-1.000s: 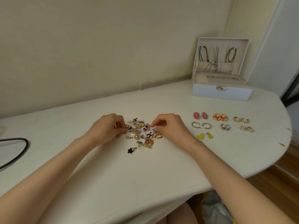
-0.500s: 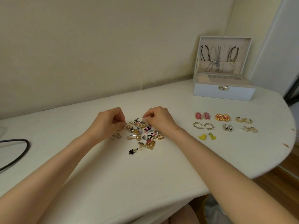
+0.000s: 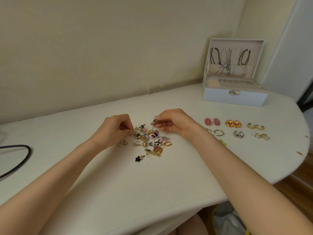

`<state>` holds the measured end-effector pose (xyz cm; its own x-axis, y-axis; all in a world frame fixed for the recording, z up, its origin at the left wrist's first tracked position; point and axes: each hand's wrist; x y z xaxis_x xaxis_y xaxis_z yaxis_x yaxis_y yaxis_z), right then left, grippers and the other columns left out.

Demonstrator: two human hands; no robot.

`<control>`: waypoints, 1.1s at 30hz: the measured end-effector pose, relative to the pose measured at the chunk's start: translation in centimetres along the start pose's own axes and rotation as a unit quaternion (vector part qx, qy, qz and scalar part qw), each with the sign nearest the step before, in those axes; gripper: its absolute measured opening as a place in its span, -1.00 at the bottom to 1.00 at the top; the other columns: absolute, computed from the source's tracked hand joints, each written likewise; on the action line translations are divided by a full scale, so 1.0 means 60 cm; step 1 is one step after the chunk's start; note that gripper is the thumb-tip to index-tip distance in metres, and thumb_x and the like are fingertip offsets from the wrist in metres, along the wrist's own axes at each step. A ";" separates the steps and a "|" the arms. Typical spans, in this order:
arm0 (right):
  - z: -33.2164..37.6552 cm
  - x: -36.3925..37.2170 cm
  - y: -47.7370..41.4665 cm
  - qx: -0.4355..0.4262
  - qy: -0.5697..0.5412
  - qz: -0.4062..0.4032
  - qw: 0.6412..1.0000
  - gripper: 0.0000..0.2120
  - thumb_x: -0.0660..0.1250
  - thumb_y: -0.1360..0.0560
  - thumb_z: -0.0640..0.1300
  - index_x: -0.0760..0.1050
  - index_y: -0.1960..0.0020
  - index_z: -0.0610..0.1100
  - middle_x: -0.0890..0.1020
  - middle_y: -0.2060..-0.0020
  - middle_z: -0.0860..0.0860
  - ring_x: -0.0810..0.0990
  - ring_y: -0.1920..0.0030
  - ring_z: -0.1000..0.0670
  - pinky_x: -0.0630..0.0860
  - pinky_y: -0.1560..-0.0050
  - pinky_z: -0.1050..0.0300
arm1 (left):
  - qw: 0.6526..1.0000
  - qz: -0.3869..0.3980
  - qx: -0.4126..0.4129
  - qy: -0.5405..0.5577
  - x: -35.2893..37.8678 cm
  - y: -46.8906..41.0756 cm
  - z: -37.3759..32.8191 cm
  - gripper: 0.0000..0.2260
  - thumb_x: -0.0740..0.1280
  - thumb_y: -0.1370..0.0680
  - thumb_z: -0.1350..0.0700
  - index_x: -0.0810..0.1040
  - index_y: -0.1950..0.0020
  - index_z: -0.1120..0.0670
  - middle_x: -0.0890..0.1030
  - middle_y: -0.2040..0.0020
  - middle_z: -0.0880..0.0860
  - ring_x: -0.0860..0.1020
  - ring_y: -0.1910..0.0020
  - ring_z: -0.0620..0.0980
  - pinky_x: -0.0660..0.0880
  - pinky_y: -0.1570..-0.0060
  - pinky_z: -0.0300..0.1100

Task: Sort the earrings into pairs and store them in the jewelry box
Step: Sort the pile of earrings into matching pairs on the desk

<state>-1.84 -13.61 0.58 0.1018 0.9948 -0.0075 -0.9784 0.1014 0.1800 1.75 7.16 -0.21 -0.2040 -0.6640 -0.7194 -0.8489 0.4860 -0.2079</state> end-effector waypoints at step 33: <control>-0.018 -0.018 0.038 -0.129 0.353 -0.090 0.922 -0.92 0.40 -0.40 -0.31 0.64 0.16 -0.17 0.57 0.38 0.09 0.50 0.34 0.15 0.48 0.22 0.26 | 0.988 0.097 0.055 -0.103 0.008 0.002 -0.001 -0.79 0.26 -0.54 0.25 0.63 -0.02 0.02 0.52 0.09 -0.04 0.46 0.18 -0.18 0.33 0.18 -0.43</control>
<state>-4.37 -14.45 -0.05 0.2134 0.7112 -0.6698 -0.9766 0.1744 -0.1260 1.49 6.86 -0.55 -0.2440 -0.4284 -0.8700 -0.7431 0.6590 -0.1161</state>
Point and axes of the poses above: each hand's wrist, its own y-axis away from the middle knuckle, its own x-axis out of the palm, z = x × y
